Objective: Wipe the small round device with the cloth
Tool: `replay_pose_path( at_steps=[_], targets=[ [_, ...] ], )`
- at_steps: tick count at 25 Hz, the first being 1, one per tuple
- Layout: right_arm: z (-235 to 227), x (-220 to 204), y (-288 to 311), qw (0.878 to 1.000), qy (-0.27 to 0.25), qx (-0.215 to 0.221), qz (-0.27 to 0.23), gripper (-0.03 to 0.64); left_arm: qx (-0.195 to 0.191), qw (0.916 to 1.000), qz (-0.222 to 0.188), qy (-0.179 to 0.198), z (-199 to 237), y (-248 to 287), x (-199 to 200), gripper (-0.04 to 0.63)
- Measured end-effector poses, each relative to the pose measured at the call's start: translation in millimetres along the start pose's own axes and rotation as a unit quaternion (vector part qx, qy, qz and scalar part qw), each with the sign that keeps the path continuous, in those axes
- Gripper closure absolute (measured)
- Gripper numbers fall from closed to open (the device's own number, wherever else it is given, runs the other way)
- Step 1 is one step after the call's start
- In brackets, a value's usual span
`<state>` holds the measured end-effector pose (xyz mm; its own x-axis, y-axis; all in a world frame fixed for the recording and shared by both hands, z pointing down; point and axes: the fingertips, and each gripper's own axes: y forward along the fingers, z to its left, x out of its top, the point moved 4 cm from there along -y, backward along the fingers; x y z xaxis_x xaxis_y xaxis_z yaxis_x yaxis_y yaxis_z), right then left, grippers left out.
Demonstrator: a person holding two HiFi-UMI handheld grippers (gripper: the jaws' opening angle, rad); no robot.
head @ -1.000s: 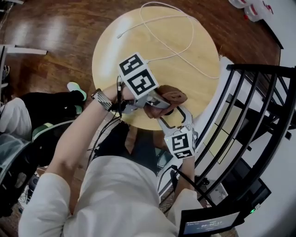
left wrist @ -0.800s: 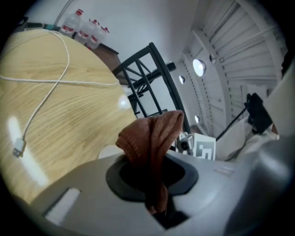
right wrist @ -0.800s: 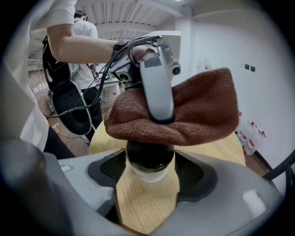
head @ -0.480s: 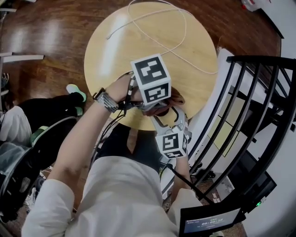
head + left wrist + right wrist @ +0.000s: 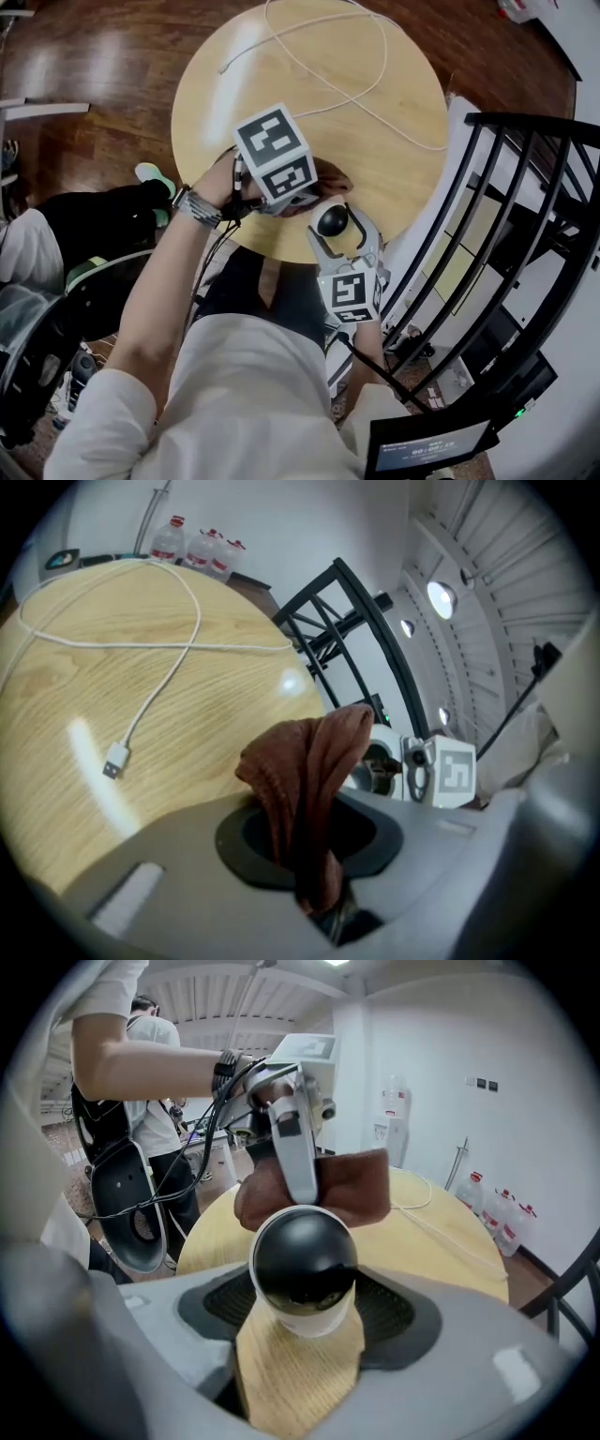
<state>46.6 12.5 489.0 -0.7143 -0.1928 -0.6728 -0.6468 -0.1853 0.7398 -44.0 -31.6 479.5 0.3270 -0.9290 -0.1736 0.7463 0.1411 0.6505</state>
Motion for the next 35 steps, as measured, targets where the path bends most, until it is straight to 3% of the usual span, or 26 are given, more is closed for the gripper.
replay_pose_path(
  at_steps=[4,13,19,22,25,28,30,31,32,35],
  targets=[
    [2.8,3.2,-1.6,1.0,0.003,0.0,-0.005,0.287,-0.017,0.9991,-0.024,-0.031,9.7,12.6,-13.9,0.523],
    [4.9,5.7,-3.3,1.0,0.003,-0.002,0.003,0.287,0.024,0.9956,-0.05,-0.076,39.7,37.6,-9.6,0.523],
    [2.4,3.5,-1.5,1.0,0.001,-0.001,0.003,0.287,0.044,0.9944,-0.063,-0.072,48.3,45.7,-5.0,0.523],
    [1.6,-1.2,1.5,1.0,0.007,0.0,0.0,0.287,0.047,0.991,-0.103,-0.073,49.9,36.6,-5.6,0.522],
    [-3.0,-3.0,4.9,1.0,0.006,-0.004,0.006,0.287,0.038,0.9758,-0.202,-0.074,43.6,5.6,-9.5,0.52],
    [-4.0,-0.1,6.1,1.0,0.012,0.002,-0.011,0.287,-0.012,0.9423,-0.315,-0.113,23.1,-28.3,-25.8,0.52],
    [-4.9,0.5,3.8,1.0,0.02,0.007,-0.021,0.287,-0.062,0.9198,-0.363,-0.136,0.9,-34.9,-36.5,0.52],
    [-5.7,0.5,3.0,0.999,0.021,0.008,-0.022,0.287,-0.076,0.9135,-0.375,-0.14,-8.1,-32.7,-40.9,0.52],
    [-6.5,0.5,3.0,0.999,0.021,0.008,-0.023,0.287,-0.081,0.9117,-0.379,-0.138,-14.4,-26.9,-44.6,0.52],
    [-8.6,-0.4,4.2,0.999,0.024,0.004,-0.023,0.287,-0.089,0.9188,-0.366,-0.116,-22.8,-0.8,-49.9,0.52]
  ],
)
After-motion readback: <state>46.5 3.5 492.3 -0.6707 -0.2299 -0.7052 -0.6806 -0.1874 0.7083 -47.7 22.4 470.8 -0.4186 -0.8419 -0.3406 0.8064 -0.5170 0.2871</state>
